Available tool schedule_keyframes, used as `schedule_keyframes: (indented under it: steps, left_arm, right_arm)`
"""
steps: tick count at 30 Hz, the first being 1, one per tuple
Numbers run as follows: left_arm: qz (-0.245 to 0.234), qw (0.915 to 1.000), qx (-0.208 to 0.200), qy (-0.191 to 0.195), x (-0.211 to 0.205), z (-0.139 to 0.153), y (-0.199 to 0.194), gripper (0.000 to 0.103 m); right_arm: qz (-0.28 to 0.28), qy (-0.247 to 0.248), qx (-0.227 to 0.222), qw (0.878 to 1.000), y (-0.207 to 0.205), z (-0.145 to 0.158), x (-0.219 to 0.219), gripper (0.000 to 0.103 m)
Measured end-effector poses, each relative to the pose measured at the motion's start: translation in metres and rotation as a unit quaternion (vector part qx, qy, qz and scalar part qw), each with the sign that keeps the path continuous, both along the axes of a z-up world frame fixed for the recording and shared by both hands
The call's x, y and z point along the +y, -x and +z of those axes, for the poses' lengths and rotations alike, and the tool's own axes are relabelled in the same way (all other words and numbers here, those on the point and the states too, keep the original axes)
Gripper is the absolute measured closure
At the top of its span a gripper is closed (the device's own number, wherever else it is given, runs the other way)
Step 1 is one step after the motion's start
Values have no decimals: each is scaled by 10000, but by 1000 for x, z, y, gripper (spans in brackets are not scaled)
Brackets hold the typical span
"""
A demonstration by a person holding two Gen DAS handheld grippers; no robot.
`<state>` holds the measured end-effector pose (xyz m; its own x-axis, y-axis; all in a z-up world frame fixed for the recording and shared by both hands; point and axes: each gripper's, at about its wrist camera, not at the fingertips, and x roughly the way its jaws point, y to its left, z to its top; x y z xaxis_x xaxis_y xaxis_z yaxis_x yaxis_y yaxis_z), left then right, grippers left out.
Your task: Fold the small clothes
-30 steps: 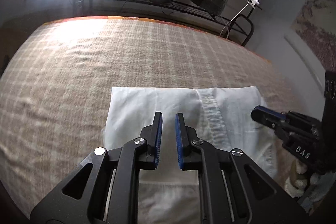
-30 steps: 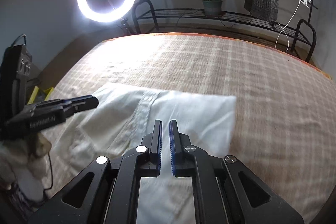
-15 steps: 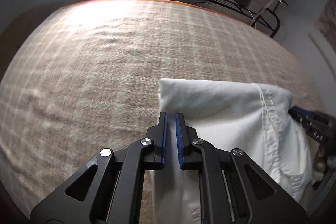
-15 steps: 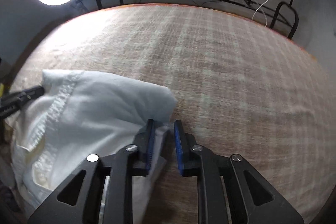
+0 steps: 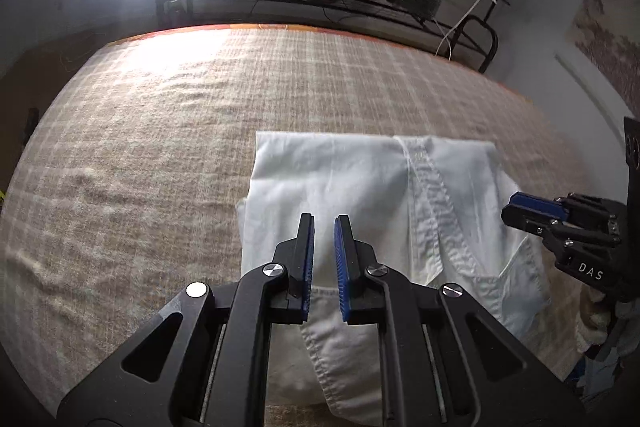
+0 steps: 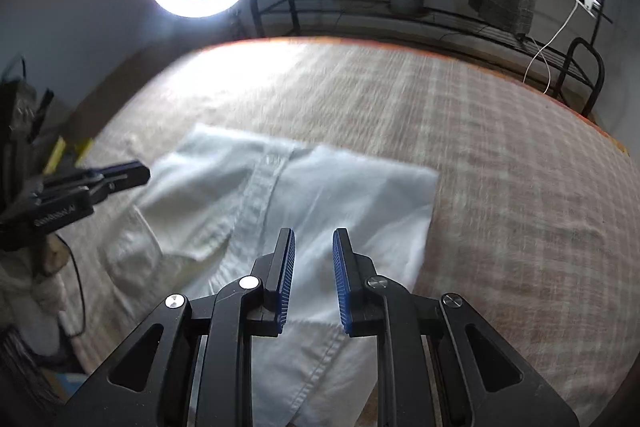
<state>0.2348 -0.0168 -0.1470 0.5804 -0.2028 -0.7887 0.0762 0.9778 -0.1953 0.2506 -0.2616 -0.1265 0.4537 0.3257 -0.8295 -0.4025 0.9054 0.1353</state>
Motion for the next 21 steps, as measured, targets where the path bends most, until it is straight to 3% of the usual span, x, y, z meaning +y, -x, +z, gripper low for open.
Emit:
schedule_keyframes:
  steps: [14, 21]
  left_arm:
    - [-190, 9983, 224, -511, -5, -39, -5, 93]
    - [-254, 9974, 100, -668, -8, -40, -2, 93]
  right_arm:
    - [-50, 224, 276, 9994, -2, -32, -8, 87]
    - [-4, 156, 342, 9993, -2, -36, -10, 87]
